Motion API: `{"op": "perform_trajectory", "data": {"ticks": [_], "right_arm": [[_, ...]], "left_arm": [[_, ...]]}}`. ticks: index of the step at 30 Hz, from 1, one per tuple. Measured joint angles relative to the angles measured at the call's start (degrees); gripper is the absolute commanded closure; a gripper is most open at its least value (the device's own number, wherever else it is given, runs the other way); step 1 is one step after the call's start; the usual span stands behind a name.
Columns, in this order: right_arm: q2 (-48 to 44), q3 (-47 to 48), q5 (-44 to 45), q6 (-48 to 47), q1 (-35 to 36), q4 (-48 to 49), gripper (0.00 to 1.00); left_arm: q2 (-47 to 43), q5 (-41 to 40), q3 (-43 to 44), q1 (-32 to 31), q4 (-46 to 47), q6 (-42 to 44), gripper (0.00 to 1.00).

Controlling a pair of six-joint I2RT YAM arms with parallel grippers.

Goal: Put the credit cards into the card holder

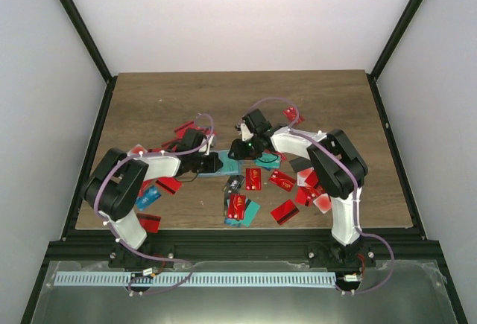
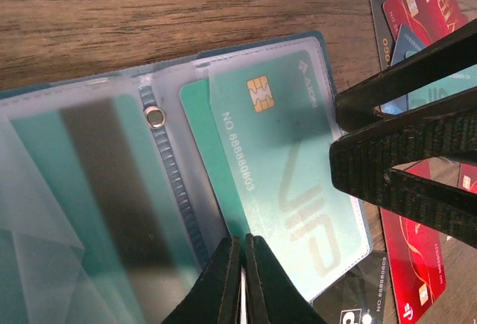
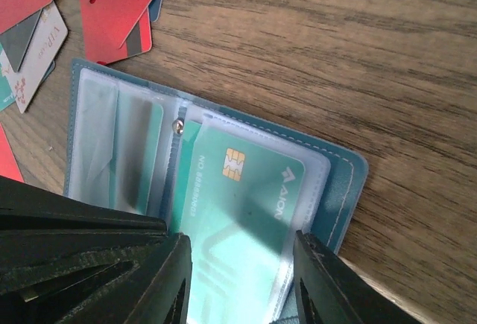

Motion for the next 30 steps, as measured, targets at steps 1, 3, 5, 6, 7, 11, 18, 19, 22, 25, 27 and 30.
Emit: {"op": "perform_trajectory", "data": {"ticks": [1, 3, 5, 6, 7, 11, 18, 19, 22, 25, 27, 30], "right_arm": [[0.0, 0.0, 0.0, 0.0, 0.0, 0.0, 0.6], [0.0, 0.0, -0.2, 0.0, 0.0, 0.2, 0.6], [0.0, -0.1, -0.5, 0.0, 0.0, 0.2, 0.59], [0.0, -0.1, -0.7, 0.0, 0.0, 0.3, 0.59], [0.0, -0.1, -0.9, 0.1, 0.0, 0.3, 0.59], [0.0, -0.6, -1.5, 0.4, 0.0, 0.9, 0.59], [0.0, -2.2, -5.9, 1.0, -1.1, 3.6, 0.6], [0.0, -2.3, -6.5, 1.1, -1.2, 3.9, 0.61], [0.0, -2.5, -8.0, 1.4, -1.6, 4.6, 0.62], [-0.1, -2.5, -9.0, 1.8, -1.8, 5.4, 0.63], [-0.3, -2.5, -9.6, 1.9, -1.8, 5.7, 0.63], [-0.6, -2.5, -11.7, 2.2, -1.8, 6.8, 0.64]], "left_arm": [[0.1, -0.1, 0.0, -0.1, 0.1, 0.0, 0.95], [0.2, -0.2, 0.0, -0.2, 0.2, 0.0, 0.95], [0.2, -0.3, 0.0, -0.2, 0.2, 0.0, 0.95], [0.3, -0.3, 0.0, -0.2, 0.2, 0.1, 0.95], [0.4, -0.3, 0.0, -0.2, 0.3, 0.0, 0.95], [0.6, -0.3, 0.0, -0.4, 0.7, 0.0, 0.96], [1.0, -0.2, 0.0, -0.4, 1.2, 0.0, 0.96], [1.0, -0.2, 0.0, -0.4, 1.2, 0.0, 0.96], [1.0, -0.2, 0.0, -0.4, 1.3, 0.0, 0.96], [1.0, -0.2, 0.0, -0.4, 1.2, 0.0, 0.96], [1.0, -0.2, 0.0, -0.4, 1.2, 0.0, 0.96], [1.0, -0.2, 0.0, -0.5, 1.3, 0.0, 0.96]]}}
